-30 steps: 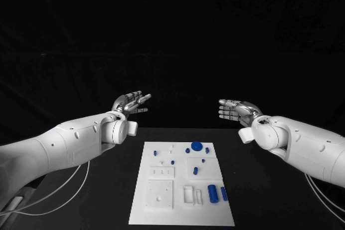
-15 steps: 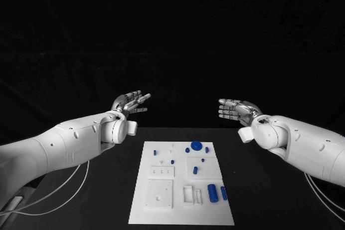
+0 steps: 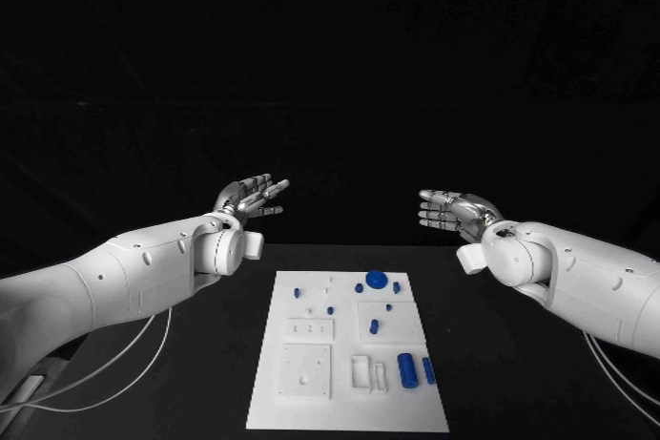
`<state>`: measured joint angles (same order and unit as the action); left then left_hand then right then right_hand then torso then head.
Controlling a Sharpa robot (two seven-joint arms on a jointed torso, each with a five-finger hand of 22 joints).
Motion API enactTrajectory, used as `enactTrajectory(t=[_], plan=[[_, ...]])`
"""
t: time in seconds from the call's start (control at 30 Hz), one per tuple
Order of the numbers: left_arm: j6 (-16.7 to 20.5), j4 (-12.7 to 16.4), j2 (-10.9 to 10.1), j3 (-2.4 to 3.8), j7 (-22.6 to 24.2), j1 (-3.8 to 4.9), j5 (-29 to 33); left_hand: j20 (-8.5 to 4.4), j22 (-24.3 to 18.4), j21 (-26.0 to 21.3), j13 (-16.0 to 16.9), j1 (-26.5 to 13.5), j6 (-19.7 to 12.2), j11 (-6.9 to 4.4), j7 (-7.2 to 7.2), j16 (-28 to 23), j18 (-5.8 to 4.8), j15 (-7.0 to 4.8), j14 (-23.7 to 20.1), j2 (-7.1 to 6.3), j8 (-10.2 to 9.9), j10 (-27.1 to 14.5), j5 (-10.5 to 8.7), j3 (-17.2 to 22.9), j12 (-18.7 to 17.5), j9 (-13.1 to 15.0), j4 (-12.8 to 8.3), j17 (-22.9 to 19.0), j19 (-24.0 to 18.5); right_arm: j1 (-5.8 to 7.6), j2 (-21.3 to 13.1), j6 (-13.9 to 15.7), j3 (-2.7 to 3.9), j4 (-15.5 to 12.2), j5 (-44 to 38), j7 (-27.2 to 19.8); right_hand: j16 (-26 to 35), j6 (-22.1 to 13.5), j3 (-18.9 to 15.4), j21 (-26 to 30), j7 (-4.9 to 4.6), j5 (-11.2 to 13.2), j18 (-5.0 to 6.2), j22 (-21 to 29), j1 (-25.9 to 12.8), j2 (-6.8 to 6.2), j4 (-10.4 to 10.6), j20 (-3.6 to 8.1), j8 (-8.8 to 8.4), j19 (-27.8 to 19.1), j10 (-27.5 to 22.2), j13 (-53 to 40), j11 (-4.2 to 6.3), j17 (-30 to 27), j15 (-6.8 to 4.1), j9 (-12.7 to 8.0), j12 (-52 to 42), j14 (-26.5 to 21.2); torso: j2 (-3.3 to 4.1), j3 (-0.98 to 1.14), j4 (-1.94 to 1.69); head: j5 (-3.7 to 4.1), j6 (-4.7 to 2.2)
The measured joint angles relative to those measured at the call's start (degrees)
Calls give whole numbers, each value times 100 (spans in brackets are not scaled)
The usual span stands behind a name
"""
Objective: Assemble the parts on the task board
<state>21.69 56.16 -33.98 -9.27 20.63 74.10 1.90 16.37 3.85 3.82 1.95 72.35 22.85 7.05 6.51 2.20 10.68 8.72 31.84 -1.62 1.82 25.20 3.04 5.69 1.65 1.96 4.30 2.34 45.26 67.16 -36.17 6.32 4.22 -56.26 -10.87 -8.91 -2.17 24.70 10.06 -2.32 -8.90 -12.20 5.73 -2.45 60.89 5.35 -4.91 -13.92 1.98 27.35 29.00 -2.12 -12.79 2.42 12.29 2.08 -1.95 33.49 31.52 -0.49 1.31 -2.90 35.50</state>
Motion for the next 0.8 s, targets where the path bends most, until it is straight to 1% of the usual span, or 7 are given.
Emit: enactTrajectory(t=[0.7, 0.77, 0.8], plan=[[-2, -1, 1, 0, -1, 0, 0, 0, 0, 0, 0, 0, -3, 0, 3, 0, 0, 0, 0, 0, 0, 0, 0, 0, 0, 1, 0, 0, 0, -4, 4, -2, 0, 7, 1, -4, 0, 0, 0, 0, 0, -1, 0, 0, 0, 0, 0, 0, 0, 0, 0, 0, 0, -1, 2, -1, 0, 3, -1, -1, -1, -15, -13], [-2, -1, 1, 0, -1, 0, 0, 0, 0, 0, 0, 0, -3, 0, 3, 0, 0, 0, 0, 0, 0, 0, 0, 0, 0, 0, 0, 0, 0, -5, 5, -2, 0, 8, 1, -4, 0, 0, 0, 0, 0, -23, 0, 0, 0, 0, 0, 20, 0, 20, 20, 0, -21, -1, 1, -1, 0, 41, 0, -1, -1, -15, -13], [-2, -1, 1, 0, -1, 0, 0, 0, 0, 0, 0, 0, 12, 0, -12, 0, 0, -21, -21, 0, 0, 0, 0, 0, 0, 0, 0, 0, 0, -6, 5, -2, 0, 8, 1, -4, 0, 0, 0, 0, 0, -23, 1, 0, 0, 0, 0, 20, 0, 21, 21, 0, -21, -1, 1, -1, 0, 41, -1, -1, -1, -15, -12]])
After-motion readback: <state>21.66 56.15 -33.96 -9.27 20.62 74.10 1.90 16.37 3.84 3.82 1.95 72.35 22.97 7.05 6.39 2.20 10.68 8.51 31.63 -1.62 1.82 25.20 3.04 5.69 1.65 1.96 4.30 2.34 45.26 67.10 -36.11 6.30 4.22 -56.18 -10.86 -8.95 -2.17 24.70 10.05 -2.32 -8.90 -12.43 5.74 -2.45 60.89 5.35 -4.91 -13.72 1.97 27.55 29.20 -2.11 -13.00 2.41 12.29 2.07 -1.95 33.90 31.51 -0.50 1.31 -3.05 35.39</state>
